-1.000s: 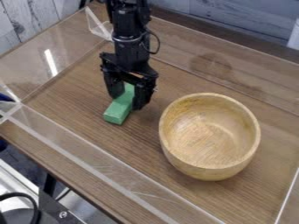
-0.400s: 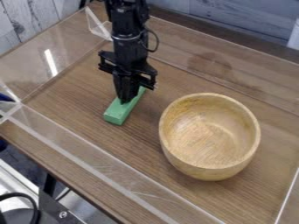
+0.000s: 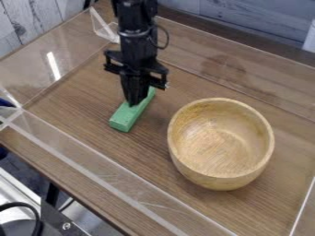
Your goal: Put the green block in the brown bowl
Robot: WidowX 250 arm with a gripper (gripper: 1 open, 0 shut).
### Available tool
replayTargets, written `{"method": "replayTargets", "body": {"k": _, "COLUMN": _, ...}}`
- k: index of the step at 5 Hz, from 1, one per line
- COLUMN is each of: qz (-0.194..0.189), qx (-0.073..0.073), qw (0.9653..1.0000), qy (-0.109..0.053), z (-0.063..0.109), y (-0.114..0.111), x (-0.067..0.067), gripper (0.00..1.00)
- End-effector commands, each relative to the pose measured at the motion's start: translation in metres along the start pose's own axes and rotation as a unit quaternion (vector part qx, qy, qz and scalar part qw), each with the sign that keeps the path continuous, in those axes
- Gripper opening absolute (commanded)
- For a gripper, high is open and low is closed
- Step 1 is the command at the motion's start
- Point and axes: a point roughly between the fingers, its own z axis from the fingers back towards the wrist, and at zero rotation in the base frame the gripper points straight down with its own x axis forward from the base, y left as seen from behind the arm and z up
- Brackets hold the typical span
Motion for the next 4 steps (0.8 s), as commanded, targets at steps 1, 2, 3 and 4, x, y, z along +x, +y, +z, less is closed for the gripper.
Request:
{"method": "replayTargets", "body": {"k": 1, "qz": -0.003, "qx": 0.005, "qw": 0.9987, "qy": -0.05, "z": 0.039, "y": -0.007, "x": 0.011, "gripper": 0.0}}
{"method": "replayTargets", "body": {"k": 2, "qz": -0.005, "qx": 0.0, "qw": 0.998, "qy": -0.063, "z": 0.062, "y": -0.017, "x": 0.012, "gripper": 0.0}}
{"method": "replayTargets", "body": {"k": 3, "qz": -0.01, "qx": -0.005, "qw": 0.9979, "qy": -0.065, "z": 0.07, "y": -0.024, "x": 0.013, "gripper": 0.0}}
{"method": "replayTargets", "body": {"k": 4, "qz": -0.004, "qx": 0.002, "qw": 0.9982, "qy": -0.059, "z": 0.058, "y": -0.015, "x": 0.015, "gripper": 1.0}}
